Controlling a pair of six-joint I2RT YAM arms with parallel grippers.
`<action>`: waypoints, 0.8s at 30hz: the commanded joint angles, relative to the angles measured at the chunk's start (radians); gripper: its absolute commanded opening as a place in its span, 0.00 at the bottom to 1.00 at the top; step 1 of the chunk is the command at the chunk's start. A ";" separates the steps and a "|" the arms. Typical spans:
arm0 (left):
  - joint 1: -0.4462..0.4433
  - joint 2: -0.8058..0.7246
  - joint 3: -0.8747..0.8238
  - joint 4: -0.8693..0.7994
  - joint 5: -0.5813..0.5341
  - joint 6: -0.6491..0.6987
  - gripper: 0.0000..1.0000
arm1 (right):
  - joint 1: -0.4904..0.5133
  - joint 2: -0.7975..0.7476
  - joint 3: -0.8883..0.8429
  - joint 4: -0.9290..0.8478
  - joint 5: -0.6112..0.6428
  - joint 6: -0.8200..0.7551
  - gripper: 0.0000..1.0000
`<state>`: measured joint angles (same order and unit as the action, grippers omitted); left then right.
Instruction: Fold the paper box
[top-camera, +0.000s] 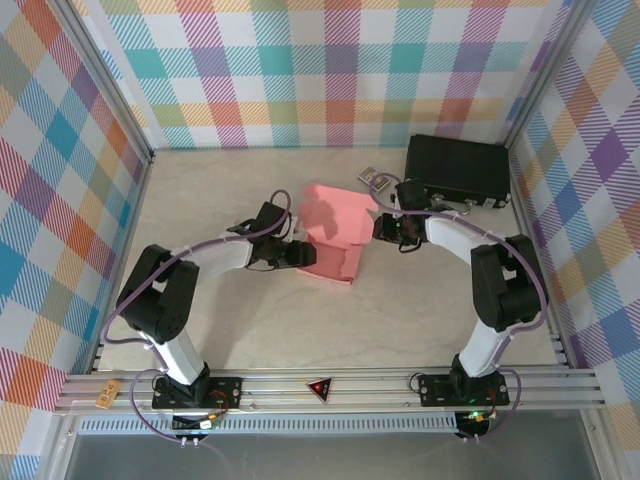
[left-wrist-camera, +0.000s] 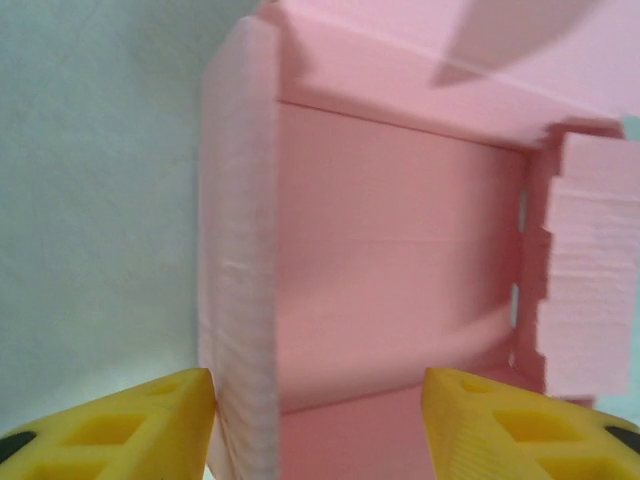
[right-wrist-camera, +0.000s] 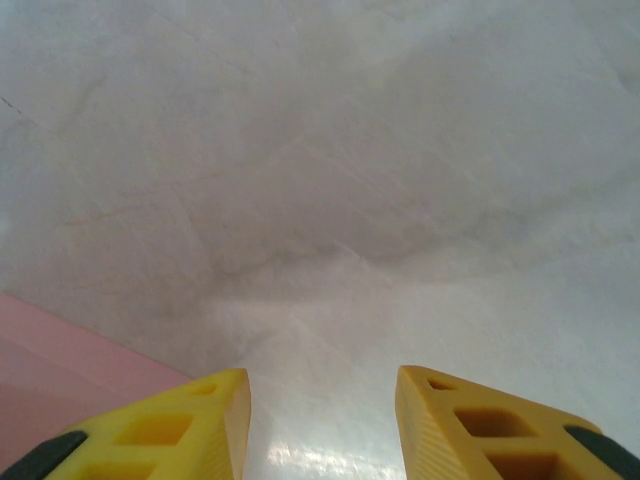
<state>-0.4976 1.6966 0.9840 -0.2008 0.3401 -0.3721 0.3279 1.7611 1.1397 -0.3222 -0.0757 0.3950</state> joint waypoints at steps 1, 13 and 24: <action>-0.018 -0.045 -0.063 0.102 0.001 -0.125 0.58 | 0.009 0.045 0.063 -0.025 -0.041 -0.057 0.44; -0.027 -0.082 -0.128 0.161 -0.062 -0.194 0.60 | 0.004 0.001 0.069 -0.093 0.079 -0.077 0.52; -0.025 -0.083 -0.049 0.041 -0.166 -0.086 0.66 | -0.015 -0.166 -0.083 -0.116 -0.026 -0.028 0.56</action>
<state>-0.5167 1.6142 0.9001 -0.1261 0.1982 -0.5034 0.3176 1.6367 1.0927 -0.4213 -0.0177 0.3408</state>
